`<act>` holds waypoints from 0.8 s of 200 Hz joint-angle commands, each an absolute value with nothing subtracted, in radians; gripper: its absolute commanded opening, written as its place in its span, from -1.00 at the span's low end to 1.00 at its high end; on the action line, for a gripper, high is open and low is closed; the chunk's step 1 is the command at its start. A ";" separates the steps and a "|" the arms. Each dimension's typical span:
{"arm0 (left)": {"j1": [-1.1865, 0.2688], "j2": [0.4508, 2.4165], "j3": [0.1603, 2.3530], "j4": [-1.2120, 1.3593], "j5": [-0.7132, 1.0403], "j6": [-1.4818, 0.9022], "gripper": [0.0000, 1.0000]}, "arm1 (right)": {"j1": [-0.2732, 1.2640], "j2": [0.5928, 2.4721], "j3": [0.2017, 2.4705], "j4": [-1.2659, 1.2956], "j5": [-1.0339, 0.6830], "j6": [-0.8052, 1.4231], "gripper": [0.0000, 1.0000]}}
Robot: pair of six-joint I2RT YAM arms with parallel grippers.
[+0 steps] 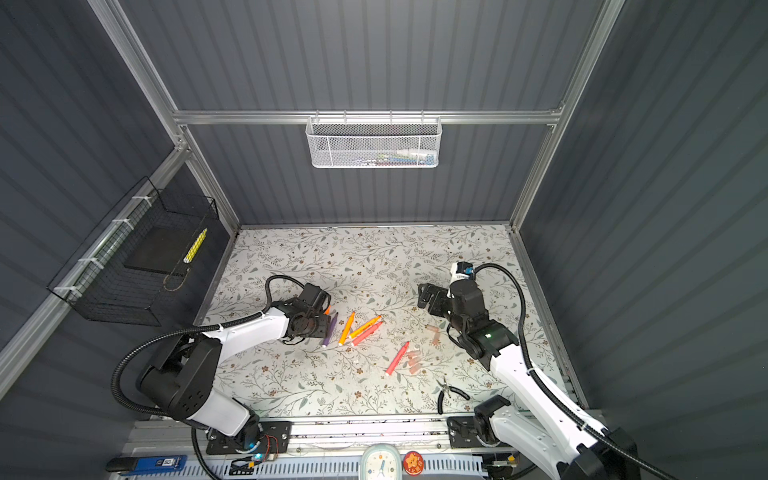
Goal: Insert the pens into the pen caps
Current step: 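Close the left gripper on the orange marker and lift it upright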
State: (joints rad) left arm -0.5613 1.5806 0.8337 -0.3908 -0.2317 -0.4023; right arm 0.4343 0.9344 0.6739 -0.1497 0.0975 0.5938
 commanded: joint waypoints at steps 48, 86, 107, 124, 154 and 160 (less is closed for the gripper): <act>-0.554 1.649 0.895 -0.443 -0.227 -0.410 0.09 | 0.440 0.940 0.703 -0.161 0.106 0.581 0.98; -0.554 1.671 0.906 -0.452 -0.219 -0.408 -0.09 | 0.440 0.949 0.704 -0.161 0.109 0.581 0.98; -0.554 1.682 0.914 -0.455 -0.215 -0.407 -0.21 | 0.442 0.951 0.705 -0.161 0.113 0.583 0.98; -0.553 1.684 0.915 -0.458 -0.209 -0.406 -0.34 | 0.442 0.949 0.704 -0.161 0.116 0.583 0.98; -0.554 1.659 0.901 -0.451 -0.212 -0.406 -0.50 | 0.442 0.938 0.699 -0.161 0.124 0.585 0.98; -0.552 1.644 0.895 -0.446 -0.213 -0.406 -0.51 | 0.442 0.936 0.697 -0.160 0.126 0.586 0.98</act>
